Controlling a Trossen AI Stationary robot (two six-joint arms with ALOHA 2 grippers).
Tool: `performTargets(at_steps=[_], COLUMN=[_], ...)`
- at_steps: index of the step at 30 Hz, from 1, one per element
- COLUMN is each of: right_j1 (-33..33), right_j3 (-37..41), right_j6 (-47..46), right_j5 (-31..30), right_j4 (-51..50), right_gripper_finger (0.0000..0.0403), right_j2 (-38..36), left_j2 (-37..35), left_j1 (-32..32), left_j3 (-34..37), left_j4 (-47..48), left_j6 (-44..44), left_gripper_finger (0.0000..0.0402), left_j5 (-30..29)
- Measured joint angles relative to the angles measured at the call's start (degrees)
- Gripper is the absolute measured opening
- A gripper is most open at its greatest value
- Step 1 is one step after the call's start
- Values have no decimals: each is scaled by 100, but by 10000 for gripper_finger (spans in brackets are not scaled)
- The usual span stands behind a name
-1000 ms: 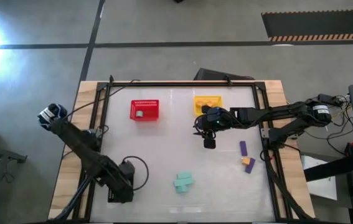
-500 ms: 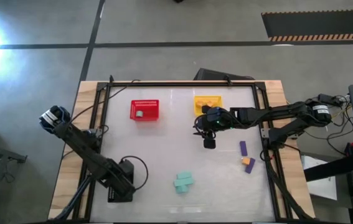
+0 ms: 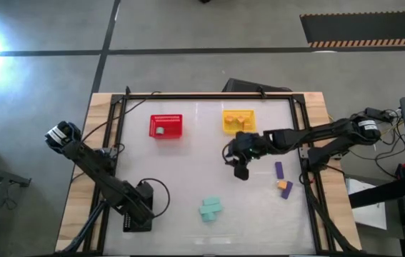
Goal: Sort & place blocks by color
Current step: Put the yellow block into the yellow bin
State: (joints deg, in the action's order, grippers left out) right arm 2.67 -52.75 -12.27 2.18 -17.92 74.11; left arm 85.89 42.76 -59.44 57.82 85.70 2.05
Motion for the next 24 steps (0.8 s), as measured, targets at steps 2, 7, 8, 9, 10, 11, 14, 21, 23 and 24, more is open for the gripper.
performTargets(at_steps=[2,7,8,9,10,11,14,21,23,24], right_j1=[214,798,892,977,1056,1119,1250,1266,1273,1270], right_j3=[0,-3,-26,-57,-96,-147,-288,-108,29,92], right_j6=[-324,-1261,-1499,-1762,-2028,-2300,-3367,-5778,-5972,-6031], right_j5=[90,149,148,147,136,129,36,-837,-823,-821], right_j4=[-34,-60,-150,-270,-421,-633,-1838,-5705,-5904,-5880], right_gripper_finger=[129,128,127,125,123,121,114,114,121,126], right_j2=[0,0,0,0,0,0,1,-5,-43,-68], left_j2=[0,-13,-13,-15,-19,-22,-24,-33,-33,-33], left_j1=[4,-41,-64,-86,-120,-158,-297,-629,-690,-716], left_j3=[-79,-203,-221,-249,-267,-275,-280,-278,-274,-274], left_j4=[-43,-155,-204,-225,-232,-235,-368,-380,-377,-379], left_j6=[-372,-1453,-1687,-1902,-2113,-2330,-2929,-3903,-4137,-4243], left_gripper_finger=[146,147,147,147,147,147,147,147,147,147], left_j5=[-340,-1311,-1453,-1579,-1683,-1772,-1924,-2193,-2252,-2293])
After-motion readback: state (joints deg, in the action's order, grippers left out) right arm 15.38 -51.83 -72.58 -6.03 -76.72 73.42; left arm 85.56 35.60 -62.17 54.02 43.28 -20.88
